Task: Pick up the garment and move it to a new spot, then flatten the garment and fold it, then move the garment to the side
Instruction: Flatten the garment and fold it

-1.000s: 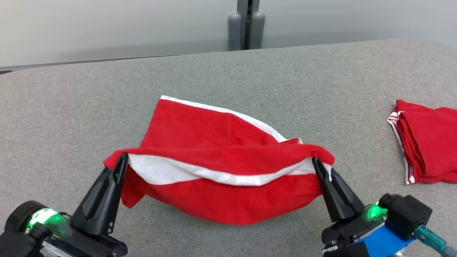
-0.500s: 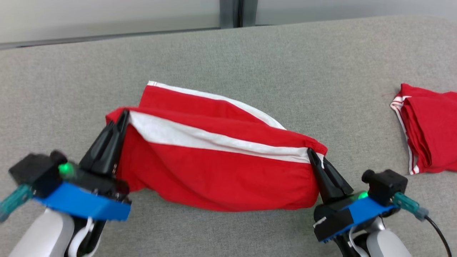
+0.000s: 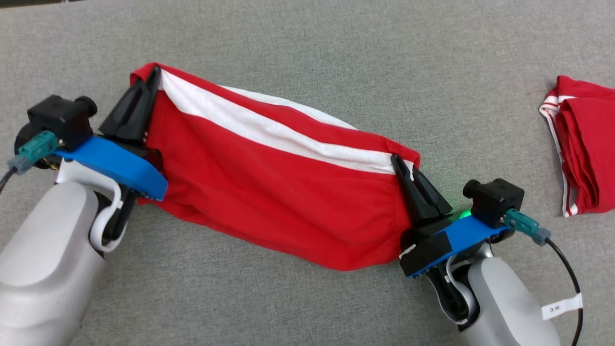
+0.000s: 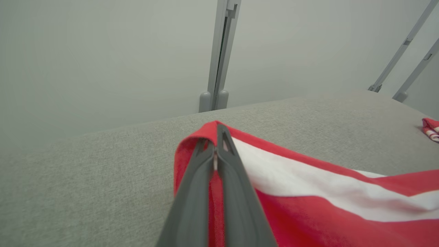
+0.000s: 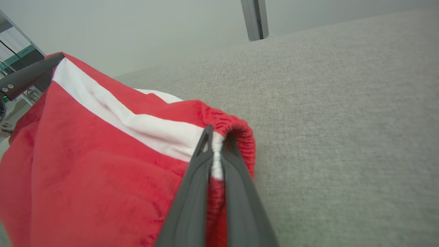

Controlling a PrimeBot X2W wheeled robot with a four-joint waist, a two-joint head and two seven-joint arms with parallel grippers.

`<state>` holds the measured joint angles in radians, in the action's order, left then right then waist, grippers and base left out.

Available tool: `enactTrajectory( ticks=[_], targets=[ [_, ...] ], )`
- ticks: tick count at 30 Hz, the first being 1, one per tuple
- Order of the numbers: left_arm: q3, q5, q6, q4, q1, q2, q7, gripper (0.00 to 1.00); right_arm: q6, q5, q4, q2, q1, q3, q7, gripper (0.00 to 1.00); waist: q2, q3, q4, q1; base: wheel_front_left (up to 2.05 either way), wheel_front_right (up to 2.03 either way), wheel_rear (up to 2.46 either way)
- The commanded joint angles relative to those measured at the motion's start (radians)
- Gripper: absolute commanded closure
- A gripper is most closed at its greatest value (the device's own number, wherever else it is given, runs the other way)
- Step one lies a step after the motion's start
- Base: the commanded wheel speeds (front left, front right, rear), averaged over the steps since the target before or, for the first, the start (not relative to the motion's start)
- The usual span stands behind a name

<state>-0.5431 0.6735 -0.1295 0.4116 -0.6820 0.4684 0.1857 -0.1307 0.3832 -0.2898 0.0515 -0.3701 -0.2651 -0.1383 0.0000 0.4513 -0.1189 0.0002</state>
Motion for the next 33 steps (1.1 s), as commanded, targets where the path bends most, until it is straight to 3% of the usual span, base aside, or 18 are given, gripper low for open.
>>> enactTrajectory(
  ticks=[1,9,10,11,12,13,14,22,29,33],
  targets=[
    [-0.002,-0.008,-0.002,0.031,-0.031,-0.001,0.0,1.0,0.0,0.009,-0.013,-0.001,-0.026,-0.007,-0.012,1.0,0.0,0.007,0.0,-0.0002,0.0,0.0,0.0],
    [-0.02,-0.017,0.008,0.208,-0.121,-0.027,-0.05,1.0,0.0,0.036,-0.085,-0.001,-0.085,-0.042,-0.055,1.0,0.0,0.028,-0.005,-0.0002,0.0,0.0,0.0],
    [-0.023,-0.018,0.008,0.22,-0.126,-0.03,-0.054,1.0,0.0,0.041,-0.091,-0.001,-0.089,-0.043,-0.062,0.87,0.0,0.028,-0.005,-0.0002,0.0,0.0,0.0],
    [-0.027,-0.018,0.007,0.229,-0.128,-0.033,-0.054,1.0,0.0,0.043,-0.097,-0.001,-0.093,-0.044,-0.067,0.62,0.0,0.027,-0.004,-0.0002,0.0,0.0,0.0],
    [-0.031,-0.018,0.007,0.235,-0.13,-0.036,-0.051,0.68,0.0,0.043,-0.099,-0.001,-0.095,-0.047,-0.073,0.17,0.0,0.025,-0.004,-0.0002,0.0,0.0,0.0],
    [-0.034,-0.018,0.006,0.238,-0.132,-0.039,-0.047,0.38,0.0,0.042,-0.101,-0.001,-0.096,-0.048,-0.076,0.0,0.0,0.022,-0.002,-0.0002,0.0,0.0,0.0],
    [-0.037,-0.017,0.005,0.241,-0.131,-0.042,-0.043,0.0,0.0,0.038,-0.102,-0.001,-0.093,-0.047,-0.081,0.0,0.0,0.018,-0.001,-0.0002,0.0,0.0,0.0],
    [-0.07,0.013,-0.001,0.219,-0.076,-0.046,-0.049,0.0,0.0,-0.065,-0.066,0.0,-0.03,-0.006,-0.04,0.0,0.0,-0.033,0.014,-0.0002,0.0,0.0,0.0],
    [-0.068,0.059,0.0,0.149,0.011,-0.023,-0.062,0.0,0.0,-0.138,0.069,0.0,0.068,0.051,0.069,0.0,0.0,-0.084,0.026,-0.0002,0.0,0.0,0.0],
    [-0.059,0.101,0.026,0.114,0.072,-0.017,-0.104,0.0,0.0,-0.178,0.166,0.0,0.14,0.097,0.131,0.0,0.0,-0.116,0.03,-0.0002,0.0,0.0,0.0]
  ],
)
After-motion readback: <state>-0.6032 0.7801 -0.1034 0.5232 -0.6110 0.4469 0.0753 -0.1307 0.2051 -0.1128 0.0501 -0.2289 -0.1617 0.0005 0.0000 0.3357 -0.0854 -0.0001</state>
